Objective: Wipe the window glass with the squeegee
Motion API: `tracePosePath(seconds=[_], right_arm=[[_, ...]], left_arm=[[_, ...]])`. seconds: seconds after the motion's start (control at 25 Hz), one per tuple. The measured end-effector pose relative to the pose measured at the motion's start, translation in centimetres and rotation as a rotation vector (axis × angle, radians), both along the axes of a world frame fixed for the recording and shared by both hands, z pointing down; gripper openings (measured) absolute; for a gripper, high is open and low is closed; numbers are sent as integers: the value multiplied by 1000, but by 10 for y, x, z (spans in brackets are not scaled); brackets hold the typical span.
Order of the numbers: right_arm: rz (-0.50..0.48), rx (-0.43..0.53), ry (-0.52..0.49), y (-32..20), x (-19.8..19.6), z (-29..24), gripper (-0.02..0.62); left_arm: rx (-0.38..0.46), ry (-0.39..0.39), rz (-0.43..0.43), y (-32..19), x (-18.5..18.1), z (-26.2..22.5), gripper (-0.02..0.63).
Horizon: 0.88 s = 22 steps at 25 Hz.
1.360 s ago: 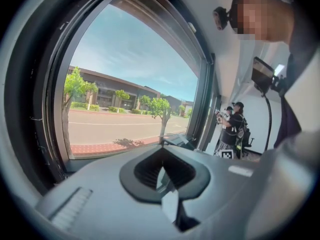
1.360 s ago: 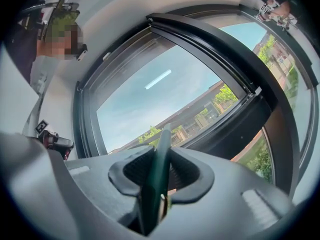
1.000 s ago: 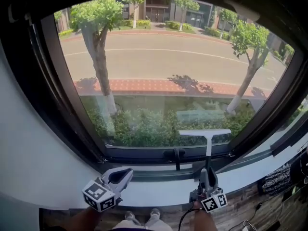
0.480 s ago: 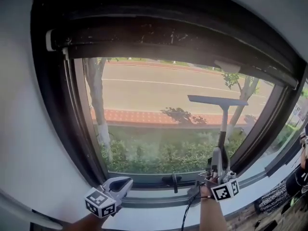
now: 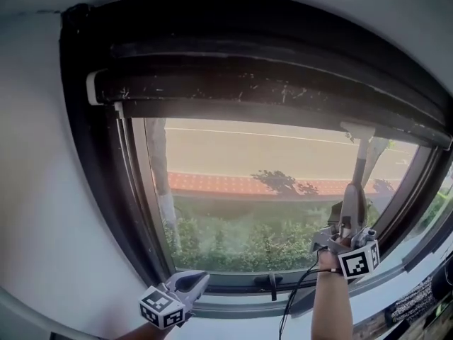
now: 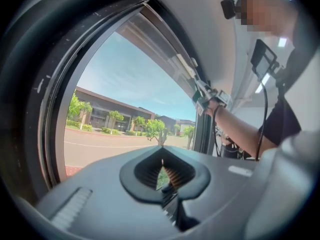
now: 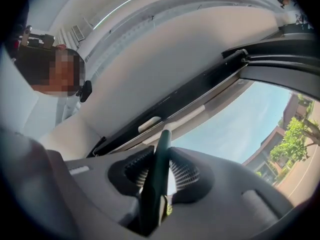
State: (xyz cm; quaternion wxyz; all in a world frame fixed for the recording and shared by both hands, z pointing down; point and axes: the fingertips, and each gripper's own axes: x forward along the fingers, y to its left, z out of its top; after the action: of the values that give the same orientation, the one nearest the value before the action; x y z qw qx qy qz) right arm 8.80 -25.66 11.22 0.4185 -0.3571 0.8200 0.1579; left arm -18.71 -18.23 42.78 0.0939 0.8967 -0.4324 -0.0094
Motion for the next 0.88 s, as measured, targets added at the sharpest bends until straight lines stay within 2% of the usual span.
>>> tracePosePath(seconds=[0.24,0.6,0.88], right_arm=[[9,-2,19,-8,-3,-12,104],[19,-49,24,-5,2,21,103],[32,-99,20,0,6,55,103]], left_arm=[[-30,2,-25,-1,-7,6,5],[-13,-2,-19,3,5,14,5],[-30,-11,-12,18,7,27,5]])
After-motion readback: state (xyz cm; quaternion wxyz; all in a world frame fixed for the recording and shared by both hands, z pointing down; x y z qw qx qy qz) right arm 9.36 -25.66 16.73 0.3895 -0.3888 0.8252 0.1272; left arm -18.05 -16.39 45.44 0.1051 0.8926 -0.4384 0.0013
